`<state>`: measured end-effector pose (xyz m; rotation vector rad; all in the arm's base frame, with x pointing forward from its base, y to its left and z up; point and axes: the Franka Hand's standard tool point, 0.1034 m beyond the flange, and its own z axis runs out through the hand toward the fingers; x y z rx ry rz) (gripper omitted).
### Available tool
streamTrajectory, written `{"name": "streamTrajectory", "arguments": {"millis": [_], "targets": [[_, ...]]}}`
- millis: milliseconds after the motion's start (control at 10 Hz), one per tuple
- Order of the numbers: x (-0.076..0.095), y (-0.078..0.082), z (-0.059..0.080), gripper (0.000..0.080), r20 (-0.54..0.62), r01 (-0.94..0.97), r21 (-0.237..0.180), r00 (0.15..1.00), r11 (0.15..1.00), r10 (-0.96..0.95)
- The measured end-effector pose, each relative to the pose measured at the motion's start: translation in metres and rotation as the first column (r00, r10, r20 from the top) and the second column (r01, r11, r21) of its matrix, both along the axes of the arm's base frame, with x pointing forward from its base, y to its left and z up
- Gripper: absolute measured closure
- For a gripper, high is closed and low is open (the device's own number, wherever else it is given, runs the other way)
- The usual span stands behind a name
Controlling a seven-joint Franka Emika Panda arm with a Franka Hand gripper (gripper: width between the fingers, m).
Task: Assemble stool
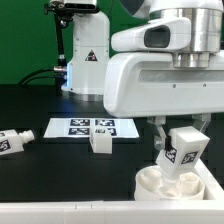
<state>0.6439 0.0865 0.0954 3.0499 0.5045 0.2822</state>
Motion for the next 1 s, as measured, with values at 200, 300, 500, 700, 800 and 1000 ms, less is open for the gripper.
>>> {"name": "streamTrajectory", "arguments": {"millis": [200, 300, 500, 700, 800, 1000], "targets": [[0.001, -0.004, -0.002, 0.0463, -0.001, 0.003, -0.001, 1.000, 1.000, -0.003], [0.002, -0.006, -0.004, 0.0463, -0.003, 0.006, -0.002, 1.000, 1.000, -0.006], [0.004, -0.006, -0.007, 0.0463, -0.002, 0.005, -0.001, 1.000, 1.000, -0.005], [0.005, -0.005, -0.007, 0.0463, 0.000, 0.005, -0.001, 1.000, 1.000, -0.005], [0.005, -0.002, -0.008, 0.0463, 0.005, 0.002, 0.001, 1.000, 1.000, -0.002], [0.004, -0.002, -0.012, 0.0463, 0.000, 0.000, 0.000, 1.000, 1.000, 0.000]]}}
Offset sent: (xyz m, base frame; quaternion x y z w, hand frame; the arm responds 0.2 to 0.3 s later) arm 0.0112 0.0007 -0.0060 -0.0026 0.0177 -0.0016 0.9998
